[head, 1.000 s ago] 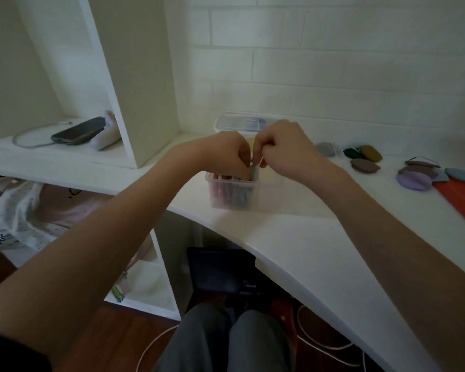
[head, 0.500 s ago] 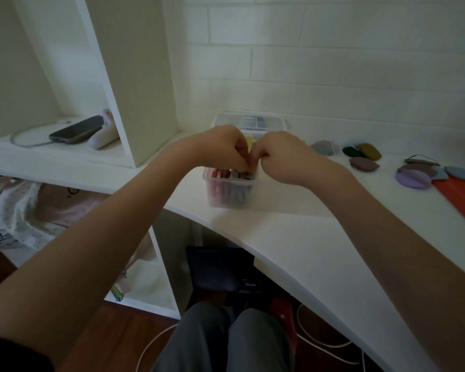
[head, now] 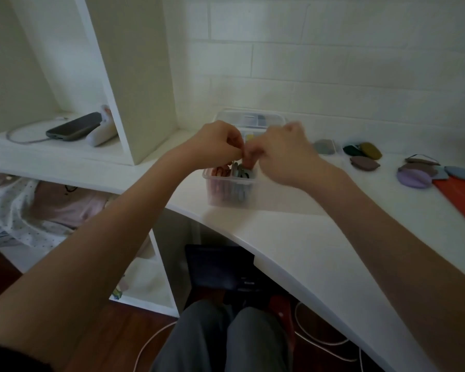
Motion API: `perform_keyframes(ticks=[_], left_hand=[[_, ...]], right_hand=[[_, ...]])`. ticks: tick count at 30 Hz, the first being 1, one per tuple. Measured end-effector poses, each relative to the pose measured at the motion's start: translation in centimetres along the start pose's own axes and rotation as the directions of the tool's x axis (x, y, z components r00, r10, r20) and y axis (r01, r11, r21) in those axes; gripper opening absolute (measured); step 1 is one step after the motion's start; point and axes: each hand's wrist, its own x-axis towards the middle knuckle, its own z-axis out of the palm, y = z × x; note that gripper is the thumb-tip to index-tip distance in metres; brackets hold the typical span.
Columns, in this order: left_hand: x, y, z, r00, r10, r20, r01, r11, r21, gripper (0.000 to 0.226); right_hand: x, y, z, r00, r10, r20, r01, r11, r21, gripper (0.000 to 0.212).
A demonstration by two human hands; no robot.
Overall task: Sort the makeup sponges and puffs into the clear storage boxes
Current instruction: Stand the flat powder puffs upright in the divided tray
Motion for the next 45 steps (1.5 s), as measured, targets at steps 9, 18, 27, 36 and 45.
perform_keyframes(ticks=[9,18,27,36,45], left_hand=[[0.3,-0.2,0.2,0.999,0.034,0.019,-0.035,0.998,0.052,0.016],[-0.4,-0.2,2.6,0.976,0.110,-0.187,-0.079,0.983,0.168,0.014],[0.0,3.3,4.2,0.949,0.286,-0.130,-0.239,0.926,0.293,0.022],[0.8,4.0,6.3,0.946,0.075,0.315,-0.238,0.822,0.517,0.054],[3.3,8.1,6.3,0.958,-0.039,0.283,-0.152,0.770,0.620,0.050]], right_hand=[[0.3,0.2,0.3,0.999,-0.014,-0.035,0.015,0.999,0.033,0.033],[0.0,1.0,1.3,0.991,0.134,-0.009,-0.117,0.892,0.436,0.039],[-1.9,2.2,1.0,0.874,0.300,-0.382,-0.245,0.951,0.187,0.025],[-0.9,6.1,2.1,0.923,0.263,0.280,-0.300,0.949,0.099,0.054],[-1.3,6.9,2.2,0.848,0.488,-0.207,-0.324,0.787,0.526,0.026]])
